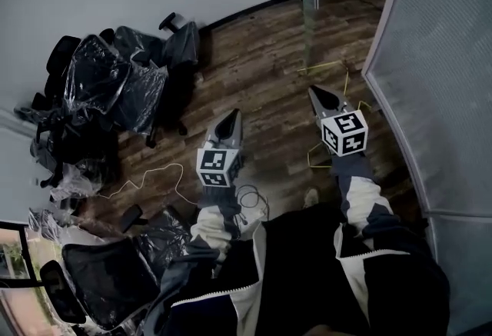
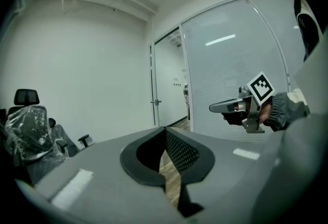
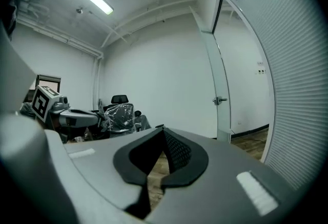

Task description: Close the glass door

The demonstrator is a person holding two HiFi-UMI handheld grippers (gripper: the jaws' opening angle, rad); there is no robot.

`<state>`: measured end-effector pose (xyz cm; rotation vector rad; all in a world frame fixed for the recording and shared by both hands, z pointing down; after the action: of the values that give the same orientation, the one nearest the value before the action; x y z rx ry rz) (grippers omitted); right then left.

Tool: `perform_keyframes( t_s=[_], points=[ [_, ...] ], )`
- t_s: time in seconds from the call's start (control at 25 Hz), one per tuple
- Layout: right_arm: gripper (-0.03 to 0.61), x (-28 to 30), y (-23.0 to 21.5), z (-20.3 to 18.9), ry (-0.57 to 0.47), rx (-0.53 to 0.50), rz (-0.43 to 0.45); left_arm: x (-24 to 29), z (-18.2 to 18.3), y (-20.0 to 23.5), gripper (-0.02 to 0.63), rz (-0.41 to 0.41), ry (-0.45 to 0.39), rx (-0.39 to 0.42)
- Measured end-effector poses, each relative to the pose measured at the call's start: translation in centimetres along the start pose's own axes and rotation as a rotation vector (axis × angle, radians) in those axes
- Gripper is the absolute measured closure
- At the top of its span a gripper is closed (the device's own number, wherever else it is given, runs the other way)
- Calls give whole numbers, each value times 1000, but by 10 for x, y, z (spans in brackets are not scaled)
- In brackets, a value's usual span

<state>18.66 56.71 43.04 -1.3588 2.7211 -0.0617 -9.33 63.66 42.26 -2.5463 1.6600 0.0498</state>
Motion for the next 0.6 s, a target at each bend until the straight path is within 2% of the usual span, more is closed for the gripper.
perform_keyframes(
  t_s=[0.16, 0.36, 0.6],
  points=[
    [574, 21, -42, 0, -5, 6, 25, 33, -5, -7, 611, 2, 3, 8],
    [574, 54, -60, -7, 17, 15, 64, 62, -10, -3, 611, -32, 33, 56],
    [574, 109, -63, -16, 59, -22, 121, 91, -23, 43, 611, 15, 1, -19]
  ],
)
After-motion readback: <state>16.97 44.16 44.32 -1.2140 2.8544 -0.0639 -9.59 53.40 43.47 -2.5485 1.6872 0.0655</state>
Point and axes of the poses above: the fingertips, and each gripper's own axes: x forward along the fingers, y to its left, z out of its top, the point moved 9 cm from there along -x, backward along the fingers, and after that the axes turned 14 degrees about -y, right-handed, at the moved point
